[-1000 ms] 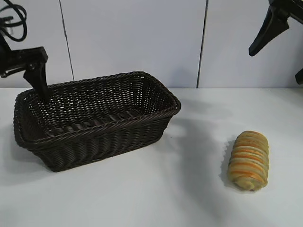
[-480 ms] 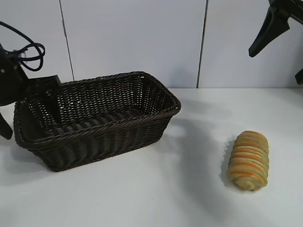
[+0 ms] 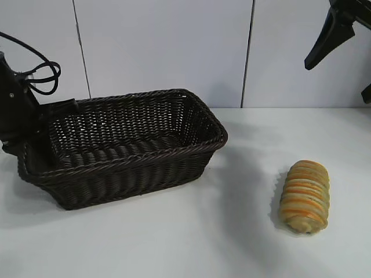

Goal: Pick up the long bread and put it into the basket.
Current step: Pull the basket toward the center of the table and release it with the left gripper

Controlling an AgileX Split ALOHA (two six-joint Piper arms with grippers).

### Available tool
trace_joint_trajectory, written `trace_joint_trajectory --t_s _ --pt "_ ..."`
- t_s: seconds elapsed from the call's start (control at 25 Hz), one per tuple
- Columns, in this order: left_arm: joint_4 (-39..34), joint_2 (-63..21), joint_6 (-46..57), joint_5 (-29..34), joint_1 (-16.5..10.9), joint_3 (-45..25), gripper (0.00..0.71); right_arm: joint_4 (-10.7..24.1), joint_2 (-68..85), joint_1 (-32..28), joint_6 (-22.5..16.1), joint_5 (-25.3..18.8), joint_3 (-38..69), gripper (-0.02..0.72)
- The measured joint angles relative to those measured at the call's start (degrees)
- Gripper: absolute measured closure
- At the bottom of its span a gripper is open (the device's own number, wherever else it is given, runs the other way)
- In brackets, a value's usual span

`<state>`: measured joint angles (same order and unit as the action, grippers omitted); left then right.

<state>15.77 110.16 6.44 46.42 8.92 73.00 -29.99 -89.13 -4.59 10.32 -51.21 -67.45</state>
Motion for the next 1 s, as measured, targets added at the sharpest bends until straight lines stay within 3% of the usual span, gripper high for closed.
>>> trace_joint_trajectory --t_s 0.24,0.56,1.0 --pt "4.47 -0.64 -8.43 5.11 0.89 4.65 0.609 0.00 0.00 0.00 0.00 0.11 0.00 0.008" --pt "6.01 -0.18 -10.24 2.05 6.48 5.05 0.609 0.00 0.00 0.00 0.00 0.11 0.00 0.008" --pt "5.79 6.16 -10.29 -0.18 6.71 5.12 0.610 0.05 0.00 0.00 0.00 0.11 0.00 0.008"
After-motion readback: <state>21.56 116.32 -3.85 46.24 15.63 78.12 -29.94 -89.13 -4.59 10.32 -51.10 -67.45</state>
